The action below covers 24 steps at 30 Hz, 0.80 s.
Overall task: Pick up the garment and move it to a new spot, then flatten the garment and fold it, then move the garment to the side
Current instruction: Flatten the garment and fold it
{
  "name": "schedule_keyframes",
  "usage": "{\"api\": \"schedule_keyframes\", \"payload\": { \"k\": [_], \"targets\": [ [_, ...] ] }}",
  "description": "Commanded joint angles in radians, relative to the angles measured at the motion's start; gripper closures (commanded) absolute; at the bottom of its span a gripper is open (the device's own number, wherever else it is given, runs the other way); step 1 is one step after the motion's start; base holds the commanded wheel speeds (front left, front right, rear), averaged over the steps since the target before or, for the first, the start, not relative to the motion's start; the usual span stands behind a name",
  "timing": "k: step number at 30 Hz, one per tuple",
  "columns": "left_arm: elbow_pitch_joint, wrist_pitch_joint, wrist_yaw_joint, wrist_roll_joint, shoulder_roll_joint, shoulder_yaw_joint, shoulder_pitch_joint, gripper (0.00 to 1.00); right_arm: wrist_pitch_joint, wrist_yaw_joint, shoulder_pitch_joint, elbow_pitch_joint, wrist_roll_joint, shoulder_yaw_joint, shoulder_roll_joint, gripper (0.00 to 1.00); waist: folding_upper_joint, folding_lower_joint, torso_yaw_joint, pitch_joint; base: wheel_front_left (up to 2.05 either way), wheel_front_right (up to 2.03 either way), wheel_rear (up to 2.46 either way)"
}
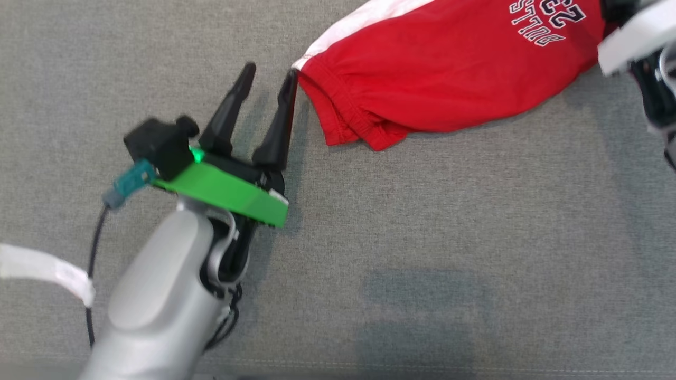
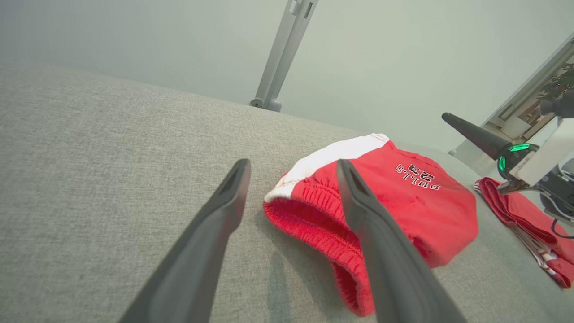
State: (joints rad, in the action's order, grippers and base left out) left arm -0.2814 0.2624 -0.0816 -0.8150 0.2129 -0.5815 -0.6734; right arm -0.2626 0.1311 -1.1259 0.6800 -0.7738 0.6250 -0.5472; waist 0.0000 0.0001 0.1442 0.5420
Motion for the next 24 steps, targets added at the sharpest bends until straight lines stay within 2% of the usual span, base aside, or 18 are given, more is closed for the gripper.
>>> {"api": "schedule_keyframes", "payload": {
  "k": [1,6,12,19,24],
  "targets": [
    [0.015,0.003,0.010,0.027,-0.010,0.014,0.035,0.00,-0.003,-0.001,0.035,-0.012,-0.014,-0.015,-0.009,0.00,0.0000,-0.0001,-0.012,-0.039,0.00,0.00,0.00],
    [0.125,0.003,0.062,0.205,-0.067,0.110,0.216,0.00,-0.003,-0.001,0.213,-0.051,-0.077,-0.061,-0.045,0.00,0.0000,-0.0001,-0.003,-0.100,0.00,0.00,0.00],
    [0.244,0.003,0.089,0.379,-0.137,0.194,0.420,0.00,0.009,-0.001,0.347,-0.031,-0.203,-0.066,-0.091,0.00,0.0000,-0.0001,0.051,-0.153,0.00,0.00,0.00],
    [0.274,0.003,0.062,0.456,-0.161,0.160,0.500,0.00,0.044,-0.001,0.324,0.024,-0.274,-0.072,-0.122,0.00,0.0000,-0.0001,0.115,-0.124,0.00,0.00,0.00],
    [0.285,0.003,0.067,0.438,-0.162,0.119,0.479,0.00,0.099,-0.001,0.272,0.105,-0.294,-0.064,-0.114,0.00,0.0000,-0.0001,0.148,-0.096,0.00,0.00,0.00]
  ]
}}
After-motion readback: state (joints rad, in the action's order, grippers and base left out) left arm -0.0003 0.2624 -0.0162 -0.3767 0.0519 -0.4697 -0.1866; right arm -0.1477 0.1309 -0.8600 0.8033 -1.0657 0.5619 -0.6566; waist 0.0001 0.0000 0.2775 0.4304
